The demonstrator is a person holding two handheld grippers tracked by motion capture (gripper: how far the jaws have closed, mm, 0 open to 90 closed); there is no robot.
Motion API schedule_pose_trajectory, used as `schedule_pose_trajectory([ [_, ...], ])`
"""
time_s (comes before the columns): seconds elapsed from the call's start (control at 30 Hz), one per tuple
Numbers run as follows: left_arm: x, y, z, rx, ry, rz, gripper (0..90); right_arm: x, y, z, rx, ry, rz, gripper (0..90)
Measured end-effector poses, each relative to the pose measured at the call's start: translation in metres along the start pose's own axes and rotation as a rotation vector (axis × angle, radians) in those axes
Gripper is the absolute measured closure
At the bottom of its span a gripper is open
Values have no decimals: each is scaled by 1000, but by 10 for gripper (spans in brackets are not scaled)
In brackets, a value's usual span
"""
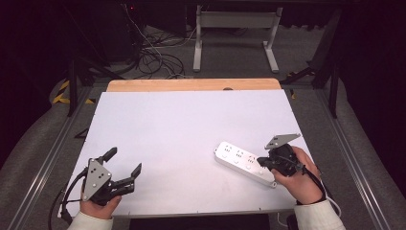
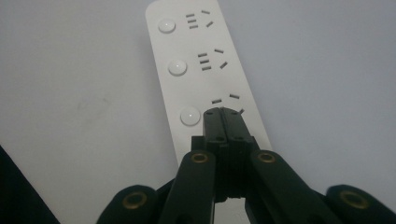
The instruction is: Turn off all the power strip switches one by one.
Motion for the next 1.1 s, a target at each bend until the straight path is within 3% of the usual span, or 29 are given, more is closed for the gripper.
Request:
schedule_pose_trajectory([
  [0.23, 0, 0, 0, -1, -1, 0, 133, 9, 1, -4, 0, 81, 22, 900],
  [0.5, 0, 0, 0, -6, 3, 2, 133, 15, 1, -7, 3, 136, 31, 900],
  [0.97, 0, 0, 0, -5, 2, 6, 133, 21, 3, -10, 11, 165, 37, 900],
  [1.0, 0, 0, 0, -5, 0, 6, 133, 22, 4, -10, 15, 162, 60, 900],
  [1.1, 0, 0, 0, -5, 0, 6, 133, 22, 4, -10, 21, 162, 59, 900],
])
Point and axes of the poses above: each handheld gripper's, and its own axes: x roughly forward along the jaws, z roughly out of its top, y roughly to its left, the point moved 4 cm from there along x, roughly forward along the jaws, and after that the axes turned 7 degrees about y, right-handed, at the moved point
